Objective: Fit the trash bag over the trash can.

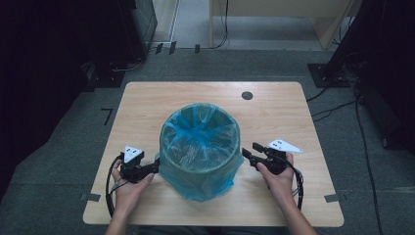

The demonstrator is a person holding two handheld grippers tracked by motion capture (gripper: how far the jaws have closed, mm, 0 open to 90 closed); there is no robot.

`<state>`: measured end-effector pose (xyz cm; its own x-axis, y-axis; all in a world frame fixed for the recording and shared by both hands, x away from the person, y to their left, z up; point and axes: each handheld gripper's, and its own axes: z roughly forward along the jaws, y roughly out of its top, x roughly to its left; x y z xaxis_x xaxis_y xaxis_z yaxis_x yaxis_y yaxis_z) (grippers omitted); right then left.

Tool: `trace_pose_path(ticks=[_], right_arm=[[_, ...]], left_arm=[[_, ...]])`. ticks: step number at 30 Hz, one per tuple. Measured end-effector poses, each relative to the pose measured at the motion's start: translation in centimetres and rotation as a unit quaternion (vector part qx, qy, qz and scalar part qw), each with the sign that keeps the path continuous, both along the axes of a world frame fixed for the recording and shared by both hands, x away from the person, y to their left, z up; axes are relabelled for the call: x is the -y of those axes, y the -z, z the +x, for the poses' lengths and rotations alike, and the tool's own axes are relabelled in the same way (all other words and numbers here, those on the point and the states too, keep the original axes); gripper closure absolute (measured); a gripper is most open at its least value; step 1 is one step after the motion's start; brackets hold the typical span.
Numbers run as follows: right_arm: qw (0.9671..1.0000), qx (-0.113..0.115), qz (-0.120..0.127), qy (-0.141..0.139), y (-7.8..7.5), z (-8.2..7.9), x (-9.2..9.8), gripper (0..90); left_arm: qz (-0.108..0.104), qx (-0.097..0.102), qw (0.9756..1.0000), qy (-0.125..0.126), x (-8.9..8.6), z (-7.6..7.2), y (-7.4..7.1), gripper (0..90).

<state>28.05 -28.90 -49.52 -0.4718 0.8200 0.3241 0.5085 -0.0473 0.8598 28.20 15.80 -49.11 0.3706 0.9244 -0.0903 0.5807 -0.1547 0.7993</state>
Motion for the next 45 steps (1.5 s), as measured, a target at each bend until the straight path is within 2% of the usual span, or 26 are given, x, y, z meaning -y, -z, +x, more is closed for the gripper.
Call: trace_pose_path(ticks=[2,4,7,9,10,11,13,15,16,17,18,20,21,23,29,33,34,36,38,42,45], right_arm=[[0.9998,0.016,0.004,0.008,-0.4,-0.2,0.2,47.9],[0.999,0.035,0.009,0.026,-0.9,-0.6,0.3,57.2],[0.9963,0.078,0.013,0.035,-2.5,-1.3,0.0,71.5],[0.9931,0.111,0.009,0.038,-3.8,-1.9,-0.6,79.2],[0.9915,0.125,0.005,0.037,-4.4,-2.2,-1.0,81.8],[0.99,0.134,-0.003,0.042,-5.0,-2.4,-1.5,84.1],[0.9864,0.154,-0.019,0.055,-5.8,-2.6,-2.7,88.1],[0.9826,0.174,-0.04,0.053,-6.0,-2.5,-4.0,90.0],[0.9808,0.181,-0.053,0.049,-5.8,-2.3,-4.6,90.0],[0.9797,0.186,-0.061,0.044,-5.6,-2.2,-5.3,90.0],[0.9789,0.189,-0.067,0.038,-5.3,-2.2,-5.8,90.0],[0.9779,0.191,-0.078,0.035,-4.6,-2.1,-6.8,90.0],[0.9789,0.187,-0.075,0.032,-4.3,-2.1,-7.1,90.0],[0.9803,0.18,-0.072,0.037,-3.7,-2.1,-7.3,90.0],[0.9862,0.138,-0.087,0.03,-1.5,-2.1,-7.5,90.0],[0.9884,0.12,-0.089,0.023,-1.3,-2.0,-7.4,90.0],[0.9898,0.114,-0.084,0.021,-1.3,-2.0,-7.3,90.0],[0.9902,0.116,-0.072,0.027,-1.5,-2.1,-6.6,77.5],[0.9912,0.12,-0.05,0.021,-1.7,-2.1,-5.8,69.0],[0.9909,0.126,-0.044,0.021,-2.4,-2.0,-4.2,55.3],[0.9913,0.125,-0.036,0.015,-3.0,-1.8,-3.7,46.4]], left_arm=[[-0.005,0.016,0.9999,0.004,-0.3,-0.4,-0.4,17.8],[-0.027,0.029,0.9992,0.006,-0.8,-0.6,-1.1,18.3],[-0.064,0.065,0.9958,0.002,-1.6,-1.2,-2.4,26.7],[-0.081,0.091,0.9925,-0.01,-1.6,-1.8,-3.5,40.4],[-0.083,0.099,0.9912,-0.026,-1.2,-2.0,-4.0,46.6],[-0.085,0.106,0.9899,-0.04,-0.7,-2.2,-4.5,52.8],[-0.096,0.118,0.9874,-0.044,0.7,-2.5,-5.2,61.5],[-0.077,0.123,0.9886,-0.039,2.6,-2.6,-5.5,66.3],[-0.054,0.127,0.9895,-0.044,3.5,-2.6,-5.6,68.2],[-0.034,0.135,0.9892,-0.046,4.3,-2.6,-5.5,69.3],[-0.03,0.14,0.9889,-0.041,5.0,-2.7,-5.3,70.7],[-0.027,0.141,0.9894,-0.026,6.0,-2.7,-4.8,76.5],[-0.014,0.144,0.9889,-0.031,6.5,-2.8,-4.5,84.7],[-0.009,0.145,0.9888,-0.036,6.9,-2.8,-3.9,90.0],[-0.017,0.1,0.9944,-0.03,7.0,-2.2,-1.9,90.0],[-0.018,0.085,0.9959,-0.022,6.7,-1.9,-1.9,88.7],[-0.019,0.086,0.9958,-0.022,6.5,-1.9,-2.0,83.7],[-0.028,0.081,0.9961,-0.021,5.7,-1.9,-2.2,71.6],[-0.027,0.082,0.9959,-0.027,5.1,-1.9,-2.4,55.1],[-0.038,0.085,0.995,-0.036,3.9,-2.1,-3.2,29.4],[-0.033,0.084,0.9953,-0.036,3.6,-2.2,-3.7,18.3]])
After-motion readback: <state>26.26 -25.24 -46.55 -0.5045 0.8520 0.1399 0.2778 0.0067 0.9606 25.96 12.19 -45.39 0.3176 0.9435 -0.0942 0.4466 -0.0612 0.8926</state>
